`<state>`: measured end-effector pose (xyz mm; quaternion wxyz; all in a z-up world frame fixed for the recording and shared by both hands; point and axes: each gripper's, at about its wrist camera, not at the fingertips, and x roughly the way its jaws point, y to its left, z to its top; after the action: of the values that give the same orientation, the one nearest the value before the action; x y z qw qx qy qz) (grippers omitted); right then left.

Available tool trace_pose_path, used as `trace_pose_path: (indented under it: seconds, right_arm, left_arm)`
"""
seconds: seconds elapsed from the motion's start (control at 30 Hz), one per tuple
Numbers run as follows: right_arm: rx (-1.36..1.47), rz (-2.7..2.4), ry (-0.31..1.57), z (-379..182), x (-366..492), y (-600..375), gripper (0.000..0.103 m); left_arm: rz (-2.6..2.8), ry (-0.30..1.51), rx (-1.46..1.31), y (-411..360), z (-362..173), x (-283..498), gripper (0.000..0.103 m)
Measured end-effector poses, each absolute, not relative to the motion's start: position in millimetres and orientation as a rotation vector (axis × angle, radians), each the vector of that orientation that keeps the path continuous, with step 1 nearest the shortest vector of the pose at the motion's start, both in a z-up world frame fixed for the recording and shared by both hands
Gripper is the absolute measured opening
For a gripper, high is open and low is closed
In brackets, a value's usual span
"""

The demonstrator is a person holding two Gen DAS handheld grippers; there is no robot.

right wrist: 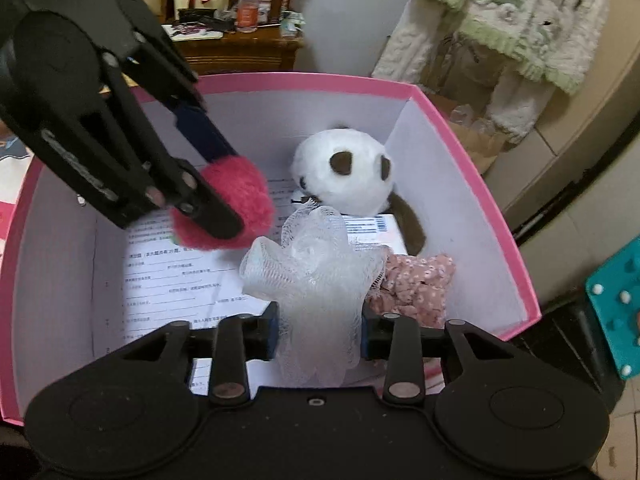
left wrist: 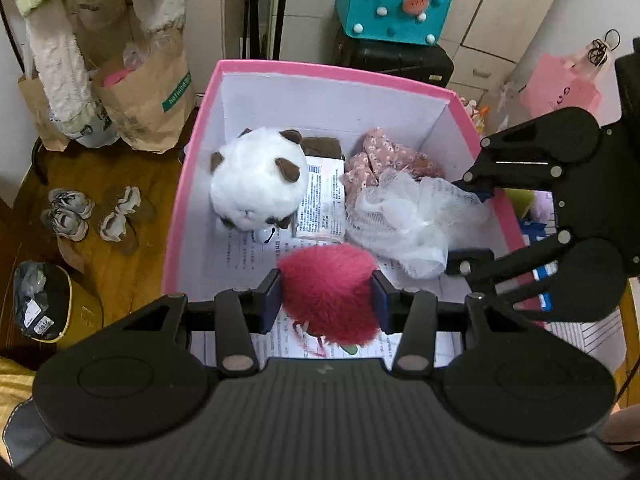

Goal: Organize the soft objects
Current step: 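Carry the pompom and pouf into the pink box and open both tools, then withdraw both tools from the box toward the blue wipes packet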

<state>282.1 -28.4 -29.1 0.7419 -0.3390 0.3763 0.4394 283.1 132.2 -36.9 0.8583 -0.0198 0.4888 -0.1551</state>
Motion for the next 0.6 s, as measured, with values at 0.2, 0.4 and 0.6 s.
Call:
trace_pose_path:
  seconds: [0.2,0.4,0.6]
  right_arm:
    - [-0.708,0.956,0.78,-16.2,272.6,-38.8,0.065]
    - [-0.64,0.917,0.757,-2.9,265.2,-53.2,0.066]
    - [-0.49,0.867,0.721,17.3,247.5,-75.5,0.066]
  left_arm:
    - [-0.337,1.044,-0.029,124.6,-47.3,295.9,0.046]
    - [-0.317,1.079,-0.051,116.1,-55.8,309.3,0.048]
    - [-0.3,1.035,-0.033,111.2,-49.5,300.5,0.053]
